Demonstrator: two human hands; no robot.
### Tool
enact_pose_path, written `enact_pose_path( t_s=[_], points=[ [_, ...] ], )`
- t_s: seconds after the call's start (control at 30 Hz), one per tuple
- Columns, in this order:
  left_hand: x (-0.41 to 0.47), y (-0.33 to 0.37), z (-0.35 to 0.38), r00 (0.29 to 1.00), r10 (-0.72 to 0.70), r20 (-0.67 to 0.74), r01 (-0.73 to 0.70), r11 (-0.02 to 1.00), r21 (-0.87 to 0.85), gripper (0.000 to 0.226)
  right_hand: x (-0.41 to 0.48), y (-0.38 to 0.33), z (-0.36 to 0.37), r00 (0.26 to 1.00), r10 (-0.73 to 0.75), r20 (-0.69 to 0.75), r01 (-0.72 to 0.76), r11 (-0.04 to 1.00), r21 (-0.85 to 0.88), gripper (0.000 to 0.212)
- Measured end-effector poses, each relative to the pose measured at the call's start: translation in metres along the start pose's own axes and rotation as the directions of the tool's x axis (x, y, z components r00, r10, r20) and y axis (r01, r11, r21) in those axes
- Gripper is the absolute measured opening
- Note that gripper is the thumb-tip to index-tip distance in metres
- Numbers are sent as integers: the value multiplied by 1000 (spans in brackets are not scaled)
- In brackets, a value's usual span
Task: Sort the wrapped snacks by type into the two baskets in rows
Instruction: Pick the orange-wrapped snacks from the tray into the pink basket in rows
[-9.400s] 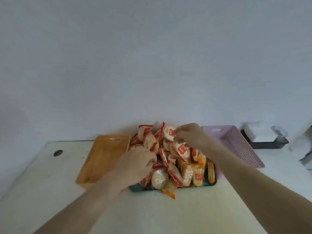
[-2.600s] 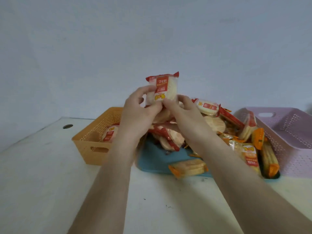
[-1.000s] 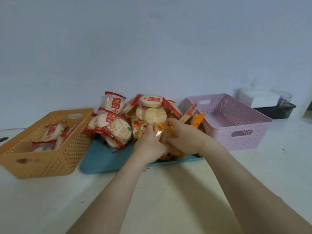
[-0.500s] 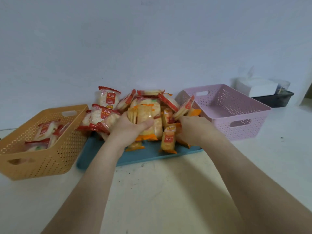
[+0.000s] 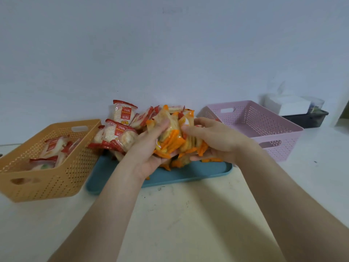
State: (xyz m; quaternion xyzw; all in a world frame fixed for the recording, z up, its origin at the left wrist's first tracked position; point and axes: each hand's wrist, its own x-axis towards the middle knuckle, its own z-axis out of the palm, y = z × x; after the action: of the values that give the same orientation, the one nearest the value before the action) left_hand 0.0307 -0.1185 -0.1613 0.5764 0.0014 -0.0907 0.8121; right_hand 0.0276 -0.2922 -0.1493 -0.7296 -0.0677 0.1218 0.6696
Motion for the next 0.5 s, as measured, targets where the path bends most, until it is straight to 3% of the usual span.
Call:
enact_pose_path(
  t_s=[0.13,0.27,0.4,0.5],
  points=[
    [-8,12,17,995,104,14,-103,992,-76,34,-5,-14,-2,961,-215,-173,208,977,-55,52],
    [-10,22,47,988,155,24,-151,981,-118,39,-17,-30,-22,863,-397,-313,349,916,-199,58],
    [10,22,103,980,195,-43,-195,981,4,48,-26,-36,-60,719,-529,-452,330,831,-448,52],
    [37,13,137,970,219,-104,-207,971,118,64,-37,-28,-91,734,-518,-439,259,812,-523,51]
  ],
)
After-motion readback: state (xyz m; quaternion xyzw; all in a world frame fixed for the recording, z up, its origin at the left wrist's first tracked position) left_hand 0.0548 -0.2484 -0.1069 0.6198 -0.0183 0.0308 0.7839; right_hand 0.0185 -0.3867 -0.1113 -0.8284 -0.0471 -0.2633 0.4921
